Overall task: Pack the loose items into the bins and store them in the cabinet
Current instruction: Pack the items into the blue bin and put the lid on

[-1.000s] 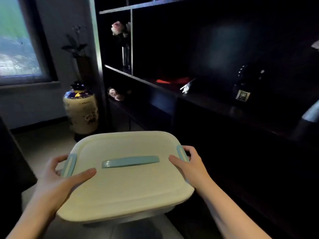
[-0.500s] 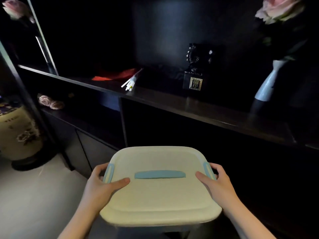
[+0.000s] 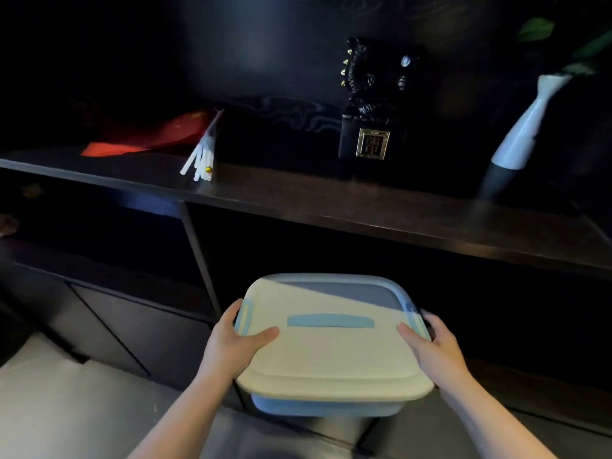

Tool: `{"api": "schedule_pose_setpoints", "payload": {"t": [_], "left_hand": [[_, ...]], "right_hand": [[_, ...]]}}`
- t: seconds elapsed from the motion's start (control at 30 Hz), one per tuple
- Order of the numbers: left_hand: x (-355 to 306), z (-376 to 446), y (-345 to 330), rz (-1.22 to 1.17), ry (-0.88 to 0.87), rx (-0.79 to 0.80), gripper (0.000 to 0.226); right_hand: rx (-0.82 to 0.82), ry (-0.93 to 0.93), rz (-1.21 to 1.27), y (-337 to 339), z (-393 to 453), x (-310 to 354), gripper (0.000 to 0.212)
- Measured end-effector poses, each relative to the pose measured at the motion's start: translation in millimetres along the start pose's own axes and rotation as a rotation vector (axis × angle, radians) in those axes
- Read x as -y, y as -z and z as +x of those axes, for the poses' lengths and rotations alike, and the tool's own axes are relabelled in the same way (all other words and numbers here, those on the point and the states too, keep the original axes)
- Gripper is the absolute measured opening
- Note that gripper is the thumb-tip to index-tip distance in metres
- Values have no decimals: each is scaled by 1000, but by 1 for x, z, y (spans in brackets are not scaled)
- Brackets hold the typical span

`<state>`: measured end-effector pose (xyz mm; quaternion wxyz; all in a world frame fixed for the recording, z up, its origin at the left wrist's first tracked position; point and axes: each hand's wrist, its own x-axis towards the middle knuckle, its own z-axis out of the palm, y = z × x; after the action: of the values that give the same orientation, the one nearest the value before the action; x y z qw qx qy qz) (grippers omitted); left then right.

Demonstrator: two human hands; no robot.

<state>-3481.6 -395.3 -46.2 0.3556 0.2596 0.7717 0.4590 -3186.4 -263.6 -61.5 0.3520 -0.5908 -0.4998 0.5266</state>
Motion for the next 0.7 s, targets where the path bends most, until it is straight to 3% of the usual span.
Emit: {"api": "schedule_pose_setpoints", "payload": {"t": [0.1,0.23,0.33,0.4,0.43,0.47,0.53,0.6,0.7], "left_hand": [[-6,36,-3,23,-10,60,111],[-19,80,-16,102,-30,56,103],[-37,93,-22,235,-43,56,81],[-46,81,-25,551,-206,-69,72],[-43,73,-29,680,-371,-152,68],[-38,64,-34,720,-559,-185,61],[-22,42,-46,671,-822,-72,45],[-1,30,-56,699,-951,-12,38],[11,31,-61,769,-1020,-80,39]], "right_hand": [[-91,-15,23,-18,14,-3,59],[-205,2,-28,-37,28,0,49],[-331,47,-300,-44,32,8,56],[-478,158,-593,-46,20,18,51],[-516,289,-707,-48,11,21,45],[-488,445,-764,-51,2,23,40],[-268,704,-838,-61,-16,19,37],[-78,802,-961,-71,-30,7,44],[-56,823,-998,-73,-31,0,50]]}}
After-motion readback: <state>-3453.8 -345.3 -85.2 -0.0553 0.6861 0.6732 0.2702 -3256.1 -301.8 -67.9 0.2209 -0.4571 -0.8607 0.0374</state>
